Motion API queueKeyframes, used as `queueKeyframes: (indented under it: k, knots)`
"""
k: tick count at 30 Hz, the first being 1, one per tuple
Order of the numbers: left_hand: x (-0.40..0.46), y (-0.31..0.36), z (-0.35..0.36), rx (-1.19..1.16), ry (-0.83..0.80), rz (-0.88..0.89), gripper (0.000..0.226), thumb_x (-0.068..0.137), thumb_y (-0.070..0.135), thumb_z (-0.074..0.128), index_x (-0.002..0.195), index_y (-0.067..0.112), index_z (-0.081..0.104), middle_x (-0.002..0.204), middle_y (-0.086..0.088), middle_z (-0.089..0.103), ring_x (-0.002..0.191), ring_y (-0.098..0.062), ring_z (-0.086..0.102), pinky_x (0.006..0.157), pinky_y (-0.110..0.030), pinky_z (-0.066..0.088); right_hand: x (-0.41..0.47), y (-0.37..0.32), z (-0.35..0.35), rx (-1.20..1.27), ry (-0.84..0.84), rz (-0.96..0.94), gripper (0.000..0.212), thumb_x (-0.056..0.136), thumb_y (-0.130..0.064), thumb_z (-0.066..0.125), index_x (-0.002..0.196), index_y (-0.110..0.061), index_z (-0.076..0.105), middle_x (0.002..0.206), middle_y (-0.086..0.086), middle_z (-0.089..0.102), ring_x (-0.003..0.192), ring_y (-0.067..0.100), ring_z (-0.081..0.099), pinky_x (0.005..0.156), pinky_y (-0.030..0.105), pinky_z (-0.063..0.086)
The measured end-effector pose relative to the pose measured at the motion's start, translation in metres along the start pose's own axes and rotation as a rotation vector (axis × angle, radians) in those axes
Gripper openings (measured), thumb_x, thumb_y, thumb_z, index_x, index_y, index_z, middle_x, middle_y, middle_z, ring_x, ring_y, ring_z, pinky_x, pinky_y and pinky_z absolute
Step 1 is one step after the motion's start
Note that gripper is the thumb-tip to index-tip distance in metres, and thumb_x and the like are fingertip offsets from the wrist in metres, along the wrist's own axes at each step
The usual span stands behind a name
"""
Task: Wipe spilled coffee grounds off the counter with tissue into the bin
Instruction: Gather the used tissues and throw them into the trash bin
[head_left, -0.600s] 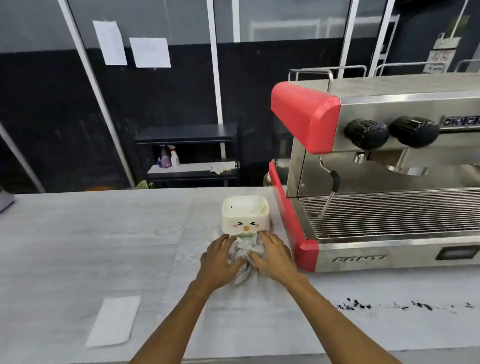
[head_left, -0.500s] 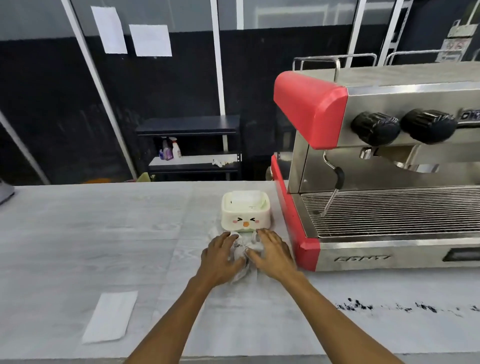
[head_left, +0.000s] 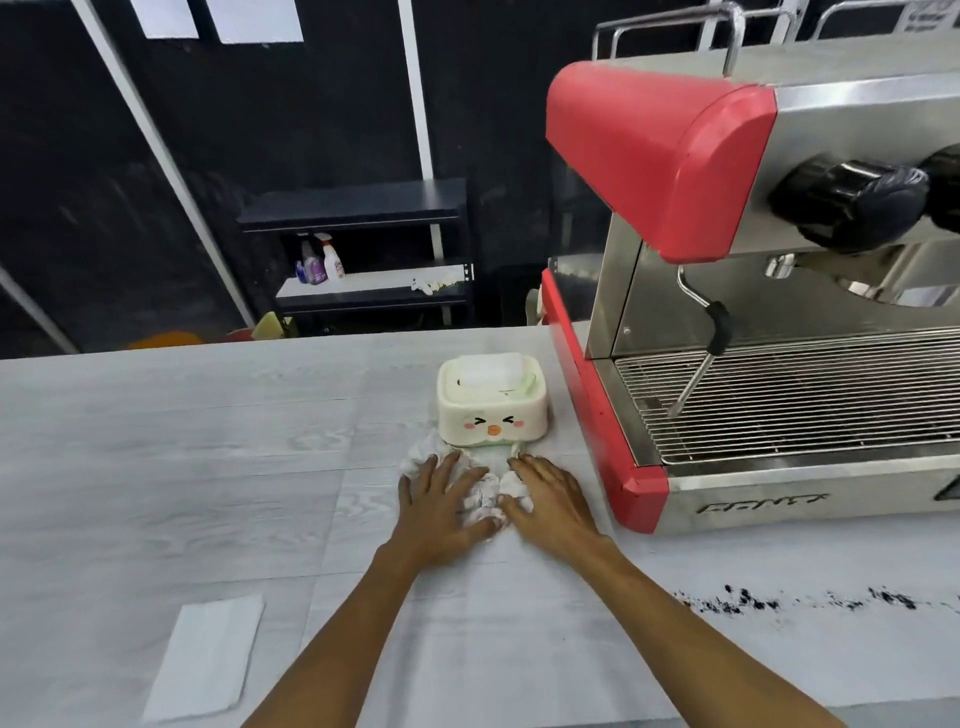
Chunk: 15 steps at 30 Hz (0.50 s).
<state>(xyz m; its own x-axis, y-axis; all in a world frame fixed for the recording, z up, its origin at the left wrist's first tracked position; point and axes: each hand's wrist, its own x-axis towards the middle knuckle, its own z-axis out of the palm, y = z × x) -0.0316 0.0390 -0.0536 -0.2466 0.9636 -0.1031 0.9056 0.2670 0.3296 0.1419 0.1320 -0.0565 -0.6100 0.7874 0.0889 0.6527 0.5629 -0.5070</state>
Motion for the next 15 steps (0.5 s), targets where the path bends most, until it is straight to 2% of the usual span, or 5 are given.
queueKeyframes:
  k: [3, 6, 11, 13, 15]
  knots:
    - [0.001, -0.007, 0.007, -0.013, 0.056, 0.027, 0.079, 0.074, 0.083, 0.028, 0.145, 0.048, 0.033, 0.164, 0.011, 0.015, 0.152, -0.023, 0.004, 0.117, -0.056, 0.006, -0.002, 0.003, 0.002, 0.043, 0.061, -0.002, 0.056, 0.086, -0.037, 0.051, 0.137, -0.015, 0.049, 0.144, 0.003, 0.048, 0.136, 0.019, 0.037, 0.112, 0.033, 0.026]
    - [-0.002, -0.008, 0.012, -0.058, 0.143, 0.042, 0.073, 0.079, 0.075, 0.029, 0.142, 0.041, 0.041, 0.161, 0.01, 0.026, 0.151, -0.022, 0.011, 0.117, -0.053, 0.01, -0.005, 0.004, 0.005, 0.068, 0.128, -0.031, 0.05, 0.088, -0.021, 0.056, 0.137, -0.014, 0.049, 0.14, 0.005, 0.052, 0.133, 0.02, 0.042, 0.11, 0.032, 0.027]
    - [-0.007, -0.001, 0.022, -0.152, 0.259, 0.033, 0.063, 0.084, 0.069, 0.046, 0.132, 0.029, 0.053, 0.149, 0.007, 0.044, 0.146, -0.024, 0.026, 0.113, -0.05, 0.022, -0.008, 0.005, 0.011, 0.118, 0.173, -0.092, 0.046, 0.083, -0.012, 0.05, 0.127, -0.015, 0.06, 0.13, 0.004, 0.06, 0.121, 0.021, 0.052, 0.106, 0.036, 0.039]
    - [-0.005, 0.001, 0.025, -0.193, 0.315, 0.04, 0.052, 0.086, 0.061, 0.054, 0.121, 0.023, 0.059, 0.133, 0.004, 0.055, 0.134, -0.025, 0.042, 0.106, -0.047, 0.034, -0.009, 0.004, 0.012, 0.126, 0.196, -0.078, 0.039, 0.084, -0.014, 0.05, 0.12, -0.009, 0.065, 0.126, 0.007, 0.062, 0.118, 0.024, 0.055, 0.106, 0.027, 0.036]
    - [-0.004, 0.001, 0.028, -0.247, 0.385, 0.049, 0.043, 0.087, 0.053, 0.06, 0.114, 0.02, 0.058, 0.115, 0.004, 0.061, 0.113, -0.023, 0.057, 0.093, -0.042, 0.043, -0.011, 0.002, 0.012, 0.138, 0.197, -0.072, 0.039, 0.088, -0.022, 0.052, 0.123, -0.008, 0.063, 0.13, 0.006, 0.06, 0.122, 0.021, 0.052, 0.105, 0.02, 0.03]
